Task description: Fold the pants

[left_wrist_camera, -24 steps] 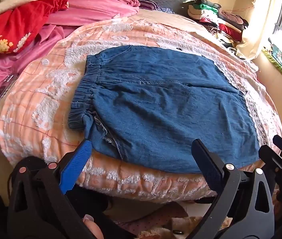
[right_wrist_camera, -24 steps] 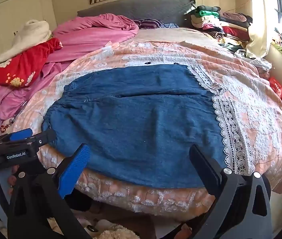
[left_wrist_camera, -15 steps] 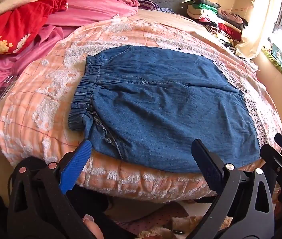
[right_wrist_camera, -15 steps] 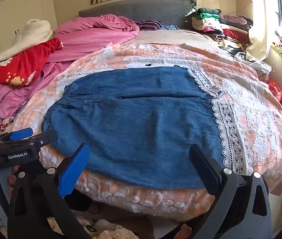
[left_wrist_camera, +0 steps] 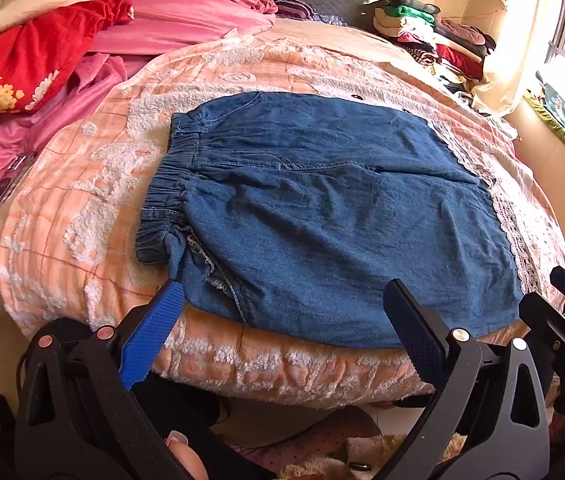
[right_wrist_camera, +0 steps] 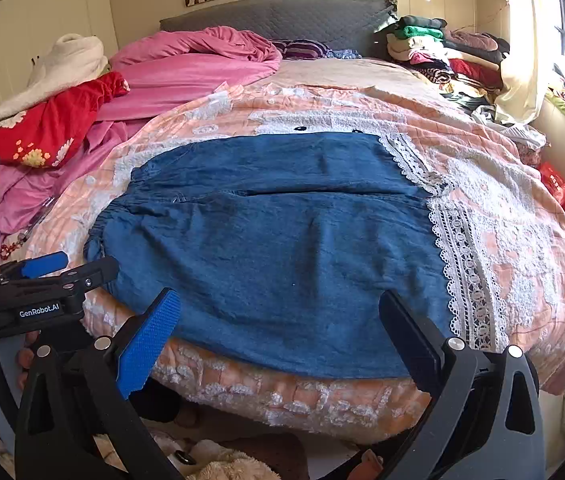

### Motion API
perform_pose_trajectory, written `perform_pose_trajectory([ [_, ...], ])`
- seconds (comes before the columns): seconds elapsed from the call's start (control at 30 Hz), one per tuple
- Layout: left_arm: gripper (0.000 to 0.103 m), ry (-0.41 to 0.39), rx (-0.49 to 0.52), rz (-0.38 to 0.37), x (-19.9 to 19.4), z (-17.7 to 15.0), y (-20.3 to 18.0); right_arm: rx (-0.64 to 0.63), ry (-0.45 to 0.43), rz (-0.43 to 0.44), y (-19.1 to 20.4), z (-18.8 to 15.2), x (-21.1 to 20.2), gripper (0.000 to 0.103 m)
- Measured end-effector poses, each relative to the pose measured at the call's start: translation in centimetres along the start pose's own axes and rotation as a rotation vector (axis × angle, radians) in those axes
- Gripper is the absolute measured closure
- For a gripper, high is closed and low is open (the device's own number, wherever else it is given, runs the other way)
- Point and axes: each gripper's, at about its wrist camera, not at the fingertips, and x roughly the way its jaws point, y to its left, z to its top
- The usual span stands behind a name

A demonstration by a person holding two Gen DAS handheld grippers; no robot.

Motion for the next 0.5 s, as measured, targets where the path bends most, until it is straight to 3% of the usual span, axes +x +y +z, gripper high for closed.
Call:
perform_pose_trajectory([
  [0.5, 0.009, -0.002, 0.011, 0.002, 0.01, 0.13, -0.25, -0.002, -0.002, -0.008, 0.00, 0.01, -0.25, 0.004],
])
